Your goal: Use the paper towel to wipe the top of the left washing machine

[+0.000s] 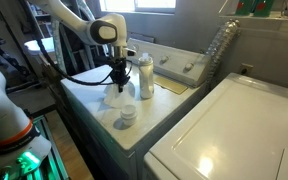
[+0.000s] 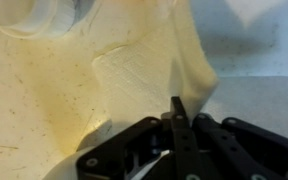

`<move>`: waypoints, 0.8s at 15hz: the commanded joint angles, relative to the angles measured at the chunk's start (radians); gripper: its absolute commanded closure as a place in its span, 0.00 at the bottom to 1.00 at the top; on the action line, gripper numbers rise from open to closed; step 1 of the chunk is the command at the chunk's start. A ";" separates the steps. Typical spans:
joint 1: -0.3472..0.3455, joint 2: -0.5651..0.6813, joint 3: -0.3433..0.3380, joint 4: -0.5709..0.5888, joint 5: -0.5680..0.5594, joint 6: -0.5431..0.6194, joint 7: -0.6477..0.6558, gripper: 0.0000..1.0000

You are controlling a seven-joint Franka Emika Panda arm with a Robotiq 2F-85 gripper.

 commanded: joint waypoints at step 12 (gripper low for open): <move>0.069 -0.061 -0.063 -0.010 0.789 0.092 -0.478 1.00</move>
